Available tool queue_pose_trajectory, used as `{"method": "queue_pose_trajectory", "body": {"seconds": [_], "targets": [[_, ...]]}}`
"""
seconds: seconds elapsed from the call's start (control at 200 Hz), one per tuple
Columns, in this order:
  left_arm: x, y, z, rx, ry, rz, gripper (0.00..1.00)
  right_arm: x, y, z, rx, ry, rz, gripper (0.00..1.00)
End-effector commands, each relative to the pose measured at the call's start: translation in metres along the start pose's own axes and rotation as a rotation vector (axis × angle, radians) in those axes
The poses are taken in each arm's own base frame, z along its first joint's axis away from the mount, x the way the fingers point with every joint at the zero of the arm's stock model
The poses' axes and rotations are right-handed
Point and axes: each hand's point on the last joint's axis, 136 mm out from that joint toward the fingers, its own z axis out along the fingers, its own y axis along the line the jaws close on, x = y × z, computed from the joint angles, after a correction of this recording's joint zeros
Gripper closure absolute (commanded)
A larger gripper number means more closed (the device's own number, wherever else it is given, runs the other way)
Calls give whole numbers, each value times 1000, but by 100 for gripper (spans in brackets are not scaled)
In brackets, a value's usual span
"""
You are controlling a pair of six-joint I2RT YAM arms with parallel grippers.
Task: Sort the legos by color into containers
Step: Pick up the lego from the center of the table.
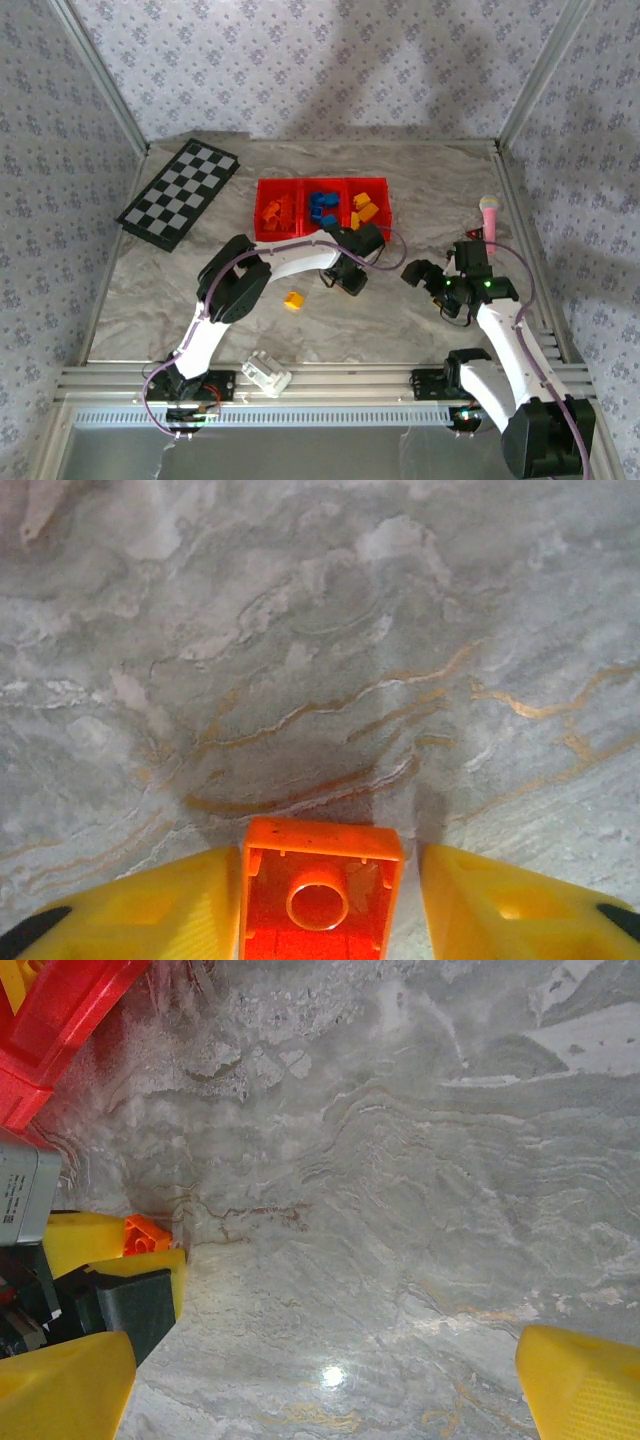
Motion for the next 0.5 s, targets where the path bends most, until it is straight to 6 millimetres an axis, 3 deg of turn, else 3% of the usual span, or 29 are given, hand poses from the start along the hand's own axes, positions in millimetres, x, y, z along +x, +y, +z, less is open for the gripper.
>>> {"method": "queue_pose_trajectory", "body": {"seconds": [0.0, 0.3, 0.495], "targets": [[9, 10, 5, -37, 50, -35, 57, 3, -7, 0, 22, 4, 7, 0], [4, 25, -9, -82, 22, -83, 75, 4, -6, 1, 13, 6, 9, 0], [-17, 48, -55, -89, -83, -160, 78, 4, -6, 0, 15, 3, 7, 0]]}}
